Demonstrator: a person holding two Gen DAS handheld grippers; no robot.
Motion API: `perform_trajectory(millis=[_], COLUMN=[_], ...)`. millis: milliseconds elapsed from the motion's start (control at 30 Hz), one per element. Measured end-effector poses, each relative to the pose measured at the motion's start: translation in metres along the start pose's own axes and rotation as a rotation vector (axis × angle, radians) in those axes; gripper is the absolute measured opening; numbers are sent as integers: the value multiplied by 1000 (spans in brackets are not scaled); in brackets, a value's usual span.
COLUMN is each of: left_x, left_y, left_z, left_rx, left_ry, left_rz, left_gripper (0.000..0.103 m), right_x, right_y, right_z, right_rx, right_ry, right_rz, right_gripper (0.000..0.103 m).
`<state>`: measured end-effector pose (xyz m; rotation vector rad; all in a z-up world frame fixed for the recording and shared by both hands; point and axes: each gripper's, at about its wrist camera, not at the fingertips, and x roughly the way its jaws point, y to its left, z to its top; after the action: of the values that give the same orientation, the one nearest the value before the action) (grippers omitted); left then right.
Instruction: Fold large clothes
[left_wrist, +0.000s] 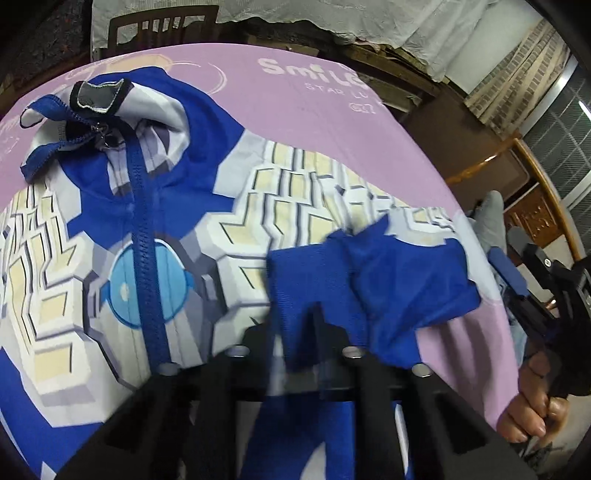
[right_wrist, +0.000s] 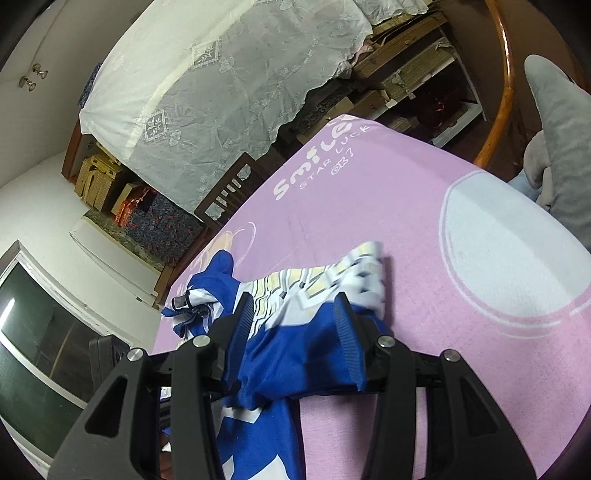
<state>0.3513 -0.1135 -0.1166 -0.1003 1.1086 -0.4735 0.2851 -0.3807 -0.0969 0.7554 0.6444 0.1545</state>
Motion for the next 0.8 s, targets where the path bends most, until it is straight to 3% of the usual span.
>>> perform_trajectory(millis=[167,200,233,333,433,500,600,633,800], left_x=[-1,-1,-1,0,0,1,5,5,-10], left_y=[4,6,8,9,9,3,-2,-2,-1], left_z=[0,-1,-1,-3,-6,-8,-10,-10,-4], left_rx=[-14,-39,-54,-76,-97,-90,-87,-91,-83], left_ry=[15,22,27,25,20,10,24,24,-62], left_rz=[-35,-60,-76,-115,-151,-161,-196,-196,-137], left_gripper=[13,25,45,55,55,48,11,7,4], right_x=[0,1,1,2,1,1,1,1,2], right_y=[2,1,0,-1,0,0,-2,-2,-2], right_z=[-2,-2,-2,-2,-2,-2,-1,0,0], right_rx=[-10,-6,-1,9,10,15,20,20,25], right_ry=[-2,0,2,8,8,11,13,12,15], right_rz=[-8,-9,-8,-1,2,11,14,13,4], right_gripper=[44,44,44,44,44,44,44,44,44])
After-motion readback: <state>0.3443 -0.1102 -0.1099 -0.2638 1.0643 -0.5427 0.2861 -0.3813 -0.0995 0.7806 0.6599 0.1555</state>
